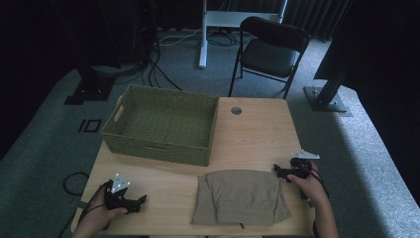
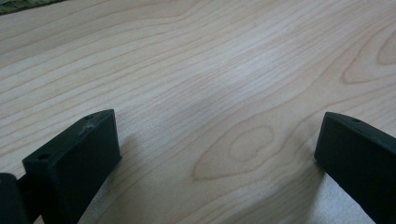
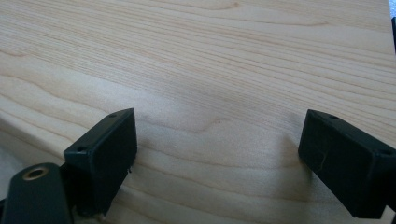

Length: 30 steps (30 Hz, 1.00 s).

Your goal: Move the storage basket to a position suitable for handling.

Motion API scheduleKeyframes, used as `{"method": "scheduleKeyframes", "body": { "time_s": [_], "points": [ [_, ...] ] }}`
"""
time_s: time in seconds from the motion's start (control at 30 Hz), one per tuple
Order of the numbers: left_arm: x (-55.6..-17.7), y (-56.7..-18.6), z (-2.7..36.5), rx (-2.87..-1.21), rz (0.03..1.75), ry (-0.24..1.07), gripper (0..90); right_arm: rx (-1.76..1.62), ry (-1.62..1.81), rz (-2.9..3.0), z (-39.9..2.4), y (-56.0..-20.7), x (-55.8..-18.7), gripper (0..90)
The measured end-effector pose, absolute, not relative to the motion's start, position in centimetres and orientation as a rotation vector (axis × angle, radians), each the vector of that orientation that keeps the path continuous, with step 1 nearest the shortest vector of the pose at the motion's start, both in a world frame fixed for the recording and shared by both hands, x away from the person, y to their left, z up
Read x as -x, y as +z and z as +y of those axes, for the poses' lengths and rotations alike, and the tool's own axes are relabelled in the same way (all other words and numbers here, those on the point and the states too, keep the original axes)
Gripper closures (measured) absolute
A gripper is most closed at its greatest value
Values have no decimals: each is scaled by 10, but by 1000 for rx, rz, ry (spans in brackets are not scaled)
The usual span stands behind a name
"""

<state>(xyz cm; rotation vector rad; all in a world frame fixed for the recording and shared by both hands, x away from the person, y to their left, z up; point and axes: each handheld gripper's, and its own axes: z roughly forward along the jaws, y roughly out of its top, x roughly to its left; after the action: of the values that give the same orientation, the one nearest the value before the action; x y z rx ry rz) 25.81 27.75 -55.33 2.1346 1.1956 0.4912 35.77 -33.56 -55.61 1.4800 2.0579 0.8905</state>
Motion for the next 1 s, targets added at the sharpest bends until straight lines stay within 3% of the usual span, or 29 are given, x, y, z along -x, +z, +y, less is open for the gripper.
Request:
{"method": "scheduleKeyframes", "body": {
  "time_s": [0.47,1.0],
  "points": [
    [-261,-553,289,-2142,1143,451,7,-1468,894,2070,-334,-556,-358,112],
    [-284,-539,313,-2076,1194,513,8,-1486,897,2057,-329,-555,-368,124]
  ]
}}
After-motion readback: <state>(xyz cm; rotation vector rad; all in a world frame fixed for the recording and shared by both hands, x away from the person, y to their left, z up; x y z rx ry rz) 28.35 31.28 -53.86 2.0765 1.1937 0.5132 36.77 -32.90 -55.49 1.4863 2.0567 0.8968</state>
